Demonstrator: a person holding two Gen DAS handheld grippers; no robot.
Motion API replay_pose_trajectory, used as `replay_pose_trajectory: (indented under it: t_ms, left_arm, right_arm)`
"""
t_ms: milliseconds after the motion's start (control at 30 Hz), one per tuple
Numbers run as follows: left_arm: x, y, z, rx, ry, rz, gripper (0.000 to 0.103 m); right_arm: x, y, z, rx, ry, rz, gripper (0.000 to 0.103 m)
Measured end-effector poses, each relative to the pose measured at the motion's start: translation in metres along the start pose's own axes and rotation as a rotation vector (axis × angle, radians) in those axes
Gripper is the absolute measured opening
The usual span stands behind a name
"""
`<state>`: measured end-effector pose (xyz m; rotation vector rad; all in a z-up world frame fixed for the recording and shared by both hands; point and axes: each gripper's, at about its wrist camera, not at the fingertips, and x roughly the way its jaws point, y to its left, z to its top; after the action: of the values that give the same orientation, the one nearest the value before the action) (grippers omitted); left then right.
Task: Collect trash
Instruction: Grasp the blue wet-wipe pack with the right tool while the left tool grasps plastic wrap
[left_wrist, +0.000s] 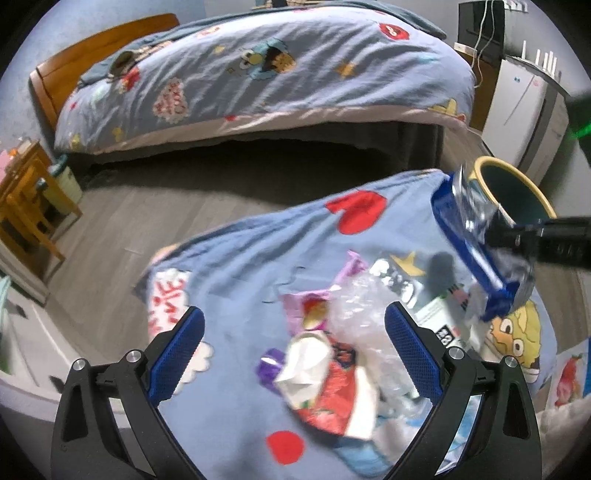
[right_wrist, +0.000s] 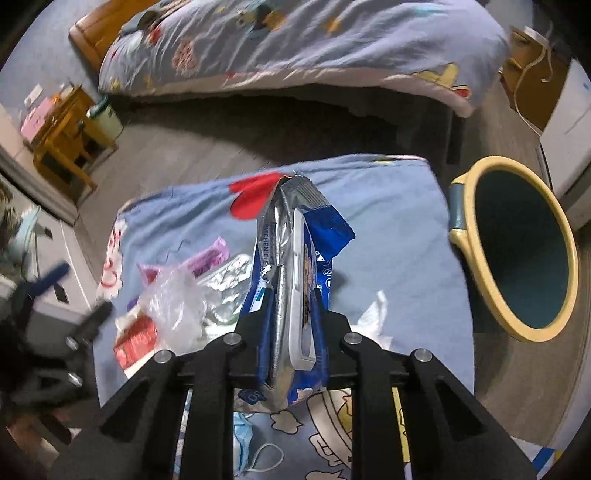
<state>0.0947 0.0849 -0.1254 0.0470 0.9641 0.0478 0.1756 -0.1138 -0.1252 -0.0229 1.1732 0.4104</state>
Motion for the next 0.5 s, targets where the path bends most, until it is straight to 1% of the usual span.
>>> replay_pose_trajectory:
  t_ms: [67, 133, 300, 400, 467, 500]
  left_arm:
    - [0.006, -0.009, -0.002, 0.005, 0.008, -0.017, 0.097]
    - [0.014, -0.022, -0.004, 0.037, 0.018, -0.028, 0.097]
    - [0.027, -0.047, -0.007, 0.126, 0.046, -0.037, 0.097]
    - [0.035, -0.056, -0.009, 0.158, 0.065, -0.029, 0.094]
    - [0.039, -0.059, -0.009, 0.168, 0.078, -0.034, 0.078]
    - [0.042, -0.061, -0.011, 0.175, 0.098, -0.037, 0.062]
  right_arm:
    - [-0.004, -0.005, 0.004, 0.011, -0.014, 0.001, 0.019]
    - [-0.008, -0.01, 0.007, 0.029, -0.025, 0.013, 0.019]
    - [-0.012, -0.024, 0.011, 0.074, -0.042, 0.035, 0.019]
    - [-0.013, -0.033, 0.012, 0.095, -0.04, 0.043, 0.019]
    - [-0.015, -0.038, 0.014, 0.102, -0.042, 0.048, 0.019]
    - [-0.016, -0.04, 0.015, 0.103, -0.044, 0.05, 0.019]
